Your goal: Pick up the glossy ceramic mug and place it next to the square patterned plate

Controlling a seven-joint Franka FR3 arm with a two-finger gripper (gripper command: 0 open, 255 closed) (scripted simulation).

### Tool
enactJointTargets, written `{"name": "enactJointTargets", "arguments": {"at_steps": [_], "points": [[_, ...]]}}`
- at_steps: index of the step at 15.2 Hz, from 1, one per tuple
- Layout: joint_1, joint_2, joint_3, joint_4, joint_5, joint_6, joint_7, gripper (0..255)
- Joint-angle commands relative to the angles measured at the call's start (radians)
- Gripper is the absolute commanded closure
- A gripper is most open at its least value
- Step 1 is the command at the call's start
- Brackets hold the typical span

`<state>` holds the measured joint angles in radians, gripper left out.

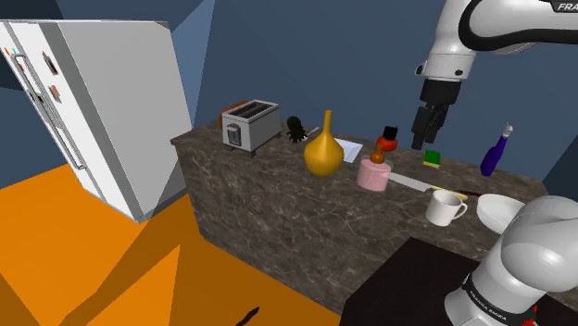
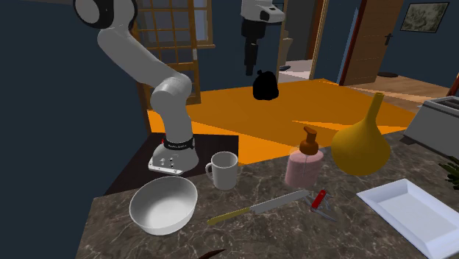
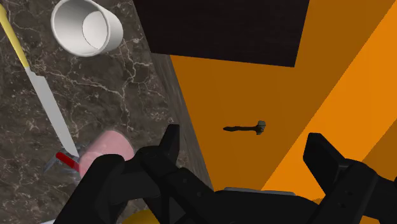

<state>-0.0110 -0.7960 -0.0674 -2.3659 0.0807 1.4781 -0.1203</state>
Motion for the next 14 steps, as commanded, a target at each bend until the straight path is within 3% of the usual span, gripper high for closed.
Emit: {"name": "enactJointTargets", "arguments": {"at_steps": [1, 14], "points": [[0.000, 0.000, 0.000, 0.000, 0.000, 0.000, 0.000, 0], [-0.132, -0.151, -0.119, -0.420, -0.234, 0.298, -0.130, 0]]}}
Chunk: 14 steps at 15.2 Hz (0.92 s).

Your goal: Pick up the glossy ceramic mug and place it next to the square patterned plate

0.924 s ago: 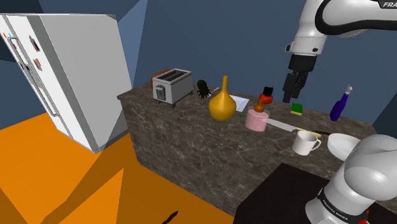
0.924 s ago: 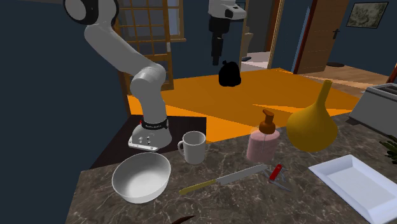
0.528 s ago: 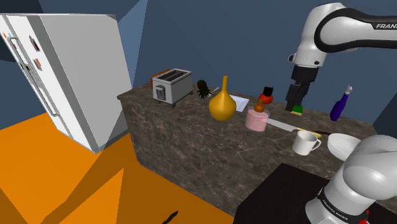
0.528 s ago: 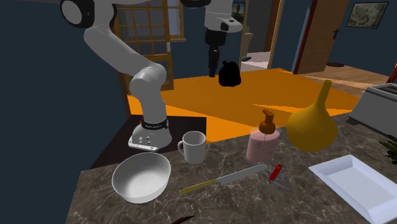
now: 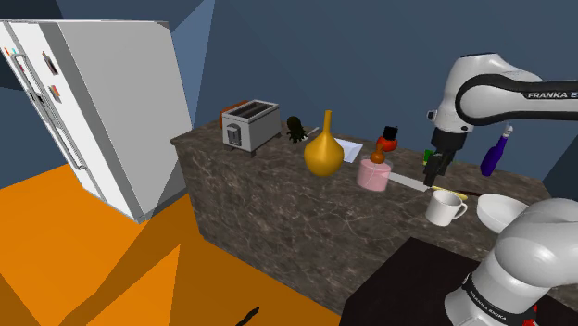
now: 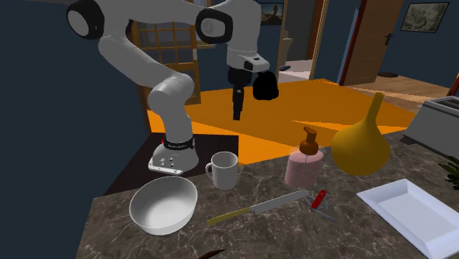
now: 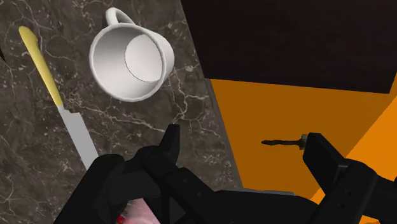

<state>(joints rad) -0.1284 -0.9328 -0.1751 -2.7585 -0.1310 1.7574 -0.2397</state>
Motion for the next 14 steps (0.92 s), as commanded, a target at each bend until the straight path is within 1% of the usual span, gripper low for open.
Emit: {"name": "enactJointTargets", "arguments": {"at_steps": [1, 5, 8, 9, 14], "points": [[-0.030, -0.017, -0.025, -0.054, -0.044, 0.046, -0.022, 0], [-0.100, -0.007, -0.085, -0.150, -0.143, 0.168, -0.065, 0], [-0.160, 0.029, -0.138, -0.208, -0.225, 0.277, -0.096, 0], [-0.169, 0.036, -0.146, -0.215, -0.238, 0.294, -0.100, 0], [-0.184, 0.089, -0.170, -0.259, -0.269, 0.390, -0.096, 0]]}}
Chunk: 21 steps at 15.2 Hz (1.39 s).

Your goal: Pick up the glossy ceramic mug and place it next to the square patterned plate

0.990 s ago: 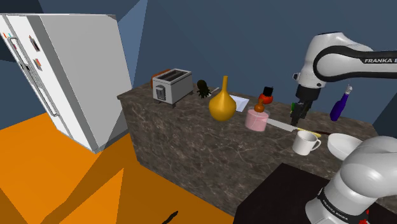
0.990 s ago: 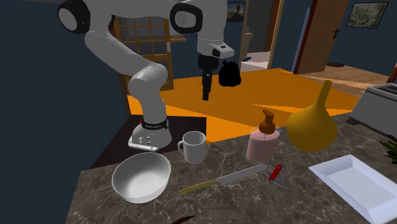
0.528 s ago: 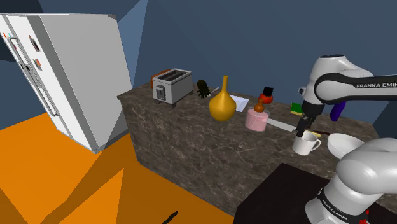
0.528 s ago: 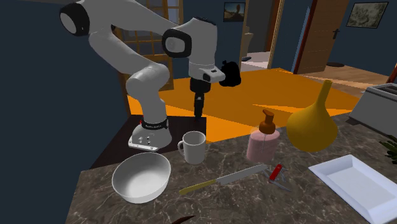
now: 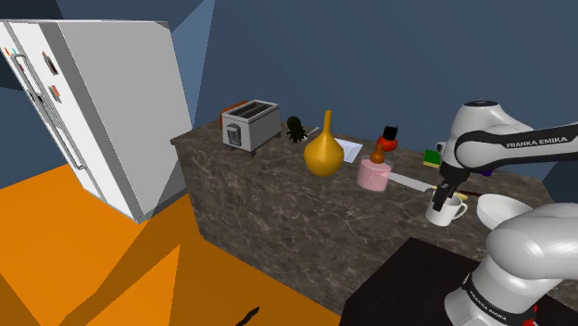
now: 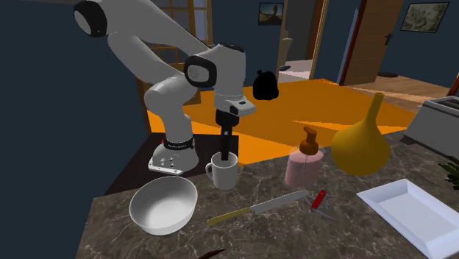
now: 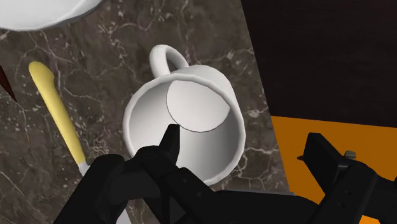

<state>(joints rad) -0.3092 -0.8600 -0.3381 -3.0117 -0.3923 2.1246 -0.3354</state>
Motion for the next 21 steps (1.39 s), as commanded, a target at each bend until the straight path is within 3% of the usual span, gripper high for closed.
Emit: {"name": "enactJointTargets", "arguments": {"at_steps": [1, 10, 11, 21], "points": [[-0.007, 0.029, -0.012, -0.014, -0.015, 0.044, 0.001, 0], [-0.011, 0.050, -0.019, -0.026, -0.025, 0.077, 0.002, 0], [-0.011, 0.050, -0.019, -0.026, -0.025, 0.077, 0.002, 255], [-0.009, 0.036, -0.015, -0.019, -0.019, 0.056, 0.000, 255]]}}
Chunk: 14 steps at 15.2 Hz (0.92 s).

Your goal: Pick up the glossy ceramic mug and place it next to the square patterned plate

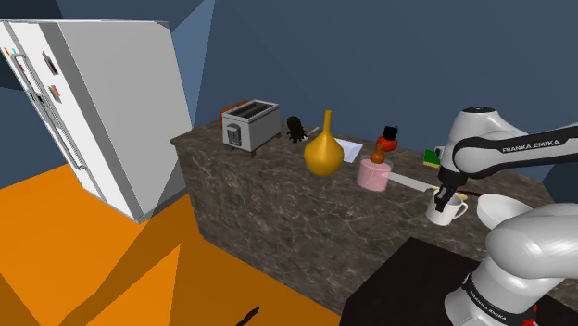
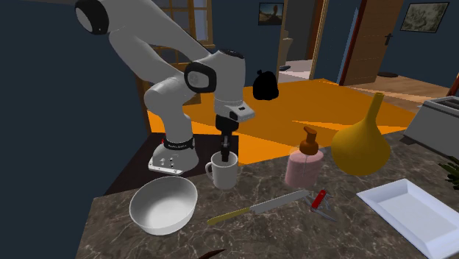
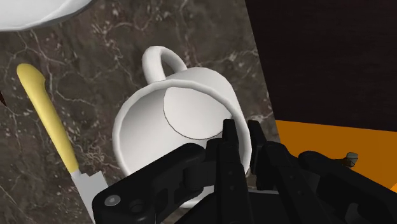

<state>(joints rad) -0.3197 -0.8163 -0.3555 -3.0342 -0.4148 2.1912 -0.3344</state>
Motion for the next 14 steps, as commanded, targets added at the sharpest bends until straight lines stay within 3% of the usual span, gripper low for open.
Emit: {"name": "enactJointTargets", "arguments": {"at_steps": [1, 14], "points": [[0.003, -0.021, 0.007, 0.011, 0.009, -0.032, -0.003, 255], [0.030, -0.137, 0.060, 0.137, 0.078, -0.270, -0.025, 255]]}}
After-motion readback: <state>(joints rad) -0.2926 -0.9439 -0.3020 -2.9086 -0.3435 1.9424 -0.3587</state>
